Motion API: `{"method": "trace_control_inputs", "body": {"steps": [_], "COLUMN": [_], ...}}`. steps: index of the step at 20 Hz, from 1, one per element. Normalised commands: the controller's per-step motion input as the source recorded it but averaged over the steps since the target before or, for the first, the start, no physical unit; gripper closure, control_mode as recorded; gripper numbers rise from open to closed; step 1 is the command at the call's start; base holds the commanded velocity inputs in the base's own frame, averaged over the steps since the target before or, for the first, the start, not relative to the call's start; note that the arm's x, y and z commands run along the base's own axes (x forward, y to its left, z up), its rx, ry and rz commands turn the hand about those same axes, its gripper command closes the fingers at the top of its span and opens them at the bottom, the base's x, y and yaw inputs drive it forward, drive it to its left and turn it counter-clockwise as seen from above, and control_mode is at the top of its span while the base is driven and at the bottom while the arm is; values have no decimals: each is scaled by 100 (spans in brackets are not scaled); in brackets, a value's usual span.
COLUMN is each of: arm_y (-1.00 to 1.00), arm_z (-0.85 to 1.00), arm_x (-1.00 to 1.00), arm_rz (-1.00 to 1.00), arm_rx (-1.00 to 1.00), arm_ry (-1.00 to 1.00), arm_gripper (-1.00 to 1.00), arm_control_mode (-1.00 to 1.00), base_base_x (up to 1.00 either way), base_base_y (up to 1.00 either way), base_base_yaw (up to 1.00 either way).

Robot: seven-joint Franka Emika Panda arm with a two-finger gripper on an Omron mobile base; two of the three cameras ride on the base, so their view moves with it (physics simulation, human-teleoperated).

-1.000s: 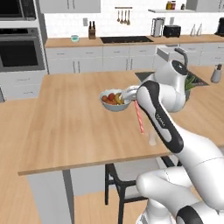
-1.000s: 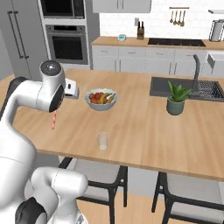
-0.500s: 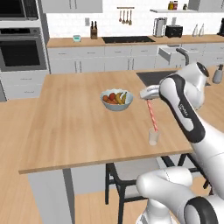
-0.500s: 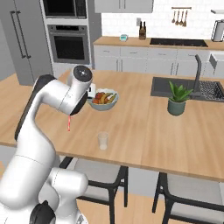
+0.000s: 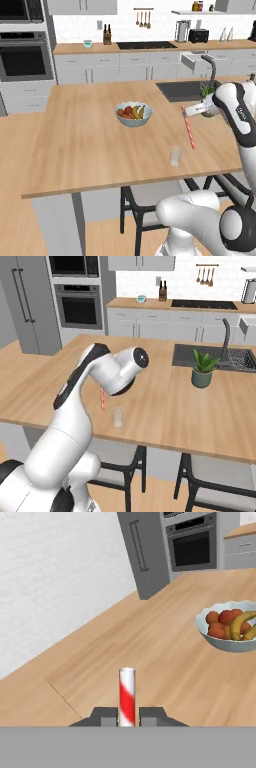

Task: Take a straw from the drawer in front and place it inside the glass cup on the dining counter.

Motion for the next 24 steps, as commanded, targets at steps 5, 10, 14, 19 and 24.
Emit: {"method": "trace_control_inputs", "body": {"steps": [5, 10, 14, 19, 24], "arm_y": [-18, -6, 0, -13, -27], "arm_z": [-15, -35, -33, -11, -6], "arm_x": [22, 0, 5, 46, 34], "arm_rz": [20, 9, 3, 7, 11], "arm_rx": [15, 17, 15, 3, 0], "arm_ry": [-25, -16, -14, -16, -15], "arm_gripper": [100, 100, 100, 100, 100], "arm_control_mode": [-100, -100, -100, -100, -100], "base_base_x": [0, 0, 0, 0, 0], "base_base_y": [0, 0, 0, 0, 0], "base_base_yaw": [0, 0, 0, 0, 0]}}
